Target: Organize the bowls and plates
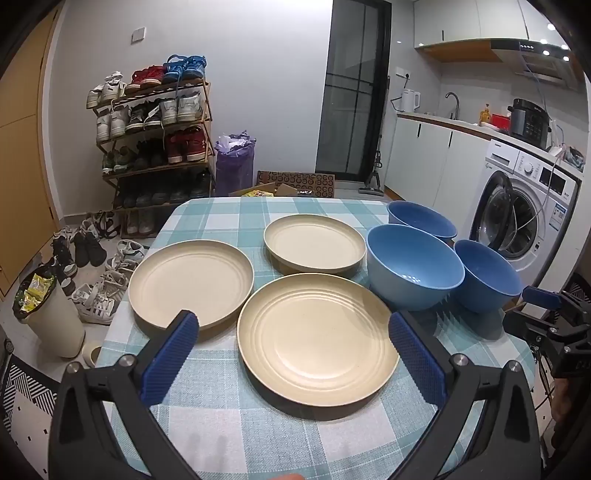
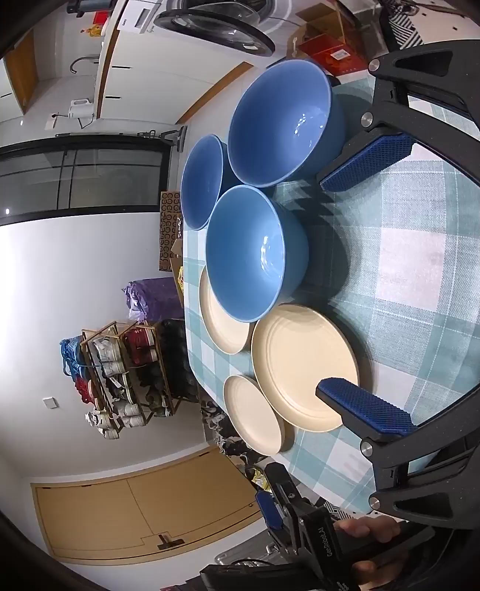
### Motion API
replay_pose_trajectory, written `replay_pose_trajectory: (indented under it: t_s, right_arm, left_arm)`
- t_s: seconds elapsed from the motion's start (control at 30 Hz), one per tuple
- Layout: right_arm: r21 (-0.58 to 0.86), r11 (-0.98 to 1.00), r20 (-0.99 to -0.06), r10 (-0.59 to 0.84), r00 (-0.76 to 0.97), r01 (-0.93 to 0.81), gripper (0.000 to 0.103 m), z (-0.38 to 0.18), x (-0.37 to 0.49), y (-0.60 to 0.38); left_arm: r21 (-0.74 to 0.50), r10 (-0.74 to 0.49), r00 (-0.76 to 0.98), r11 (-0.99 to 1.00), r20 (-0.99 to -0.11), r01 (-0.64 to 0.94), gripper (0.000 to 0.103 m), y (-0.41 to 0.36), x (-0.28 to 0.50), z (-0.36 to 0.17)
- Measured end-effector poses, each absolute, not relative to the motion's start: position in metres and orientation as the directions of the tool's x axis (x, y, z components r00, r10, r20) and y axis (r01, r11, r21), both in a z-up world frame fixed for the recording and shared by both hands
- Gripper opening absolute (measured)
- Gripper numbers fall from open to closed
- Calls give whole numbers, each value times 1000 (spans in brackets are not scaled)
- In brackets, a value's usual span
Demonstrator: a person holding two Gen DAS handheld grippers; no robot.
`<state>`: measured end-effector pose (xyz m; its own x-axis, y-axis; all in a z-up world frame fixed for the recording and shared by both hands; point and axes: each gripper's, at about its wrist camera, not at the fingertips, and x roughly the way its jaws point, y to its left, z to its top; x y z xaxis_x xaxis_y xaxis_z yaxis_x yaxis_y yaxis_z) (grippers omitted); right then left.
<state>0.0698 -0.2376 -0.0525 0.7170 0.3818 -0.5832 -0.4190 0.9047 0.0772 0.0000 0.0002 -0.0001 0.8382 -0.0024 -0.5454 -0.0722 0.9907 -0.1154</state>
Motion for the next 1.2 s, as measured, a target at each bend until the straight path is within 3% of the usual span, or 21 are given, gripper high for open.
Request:
replay_pose_trajectory:
  t_s: [1.2]
  right_arm:
    - [84, 904, -585, 386, 713, -420, 103, -53, 70, -236]
  left_arm:
    - [-107, 4, 839, 992, -544, -74, 103, 1, -1, -1]
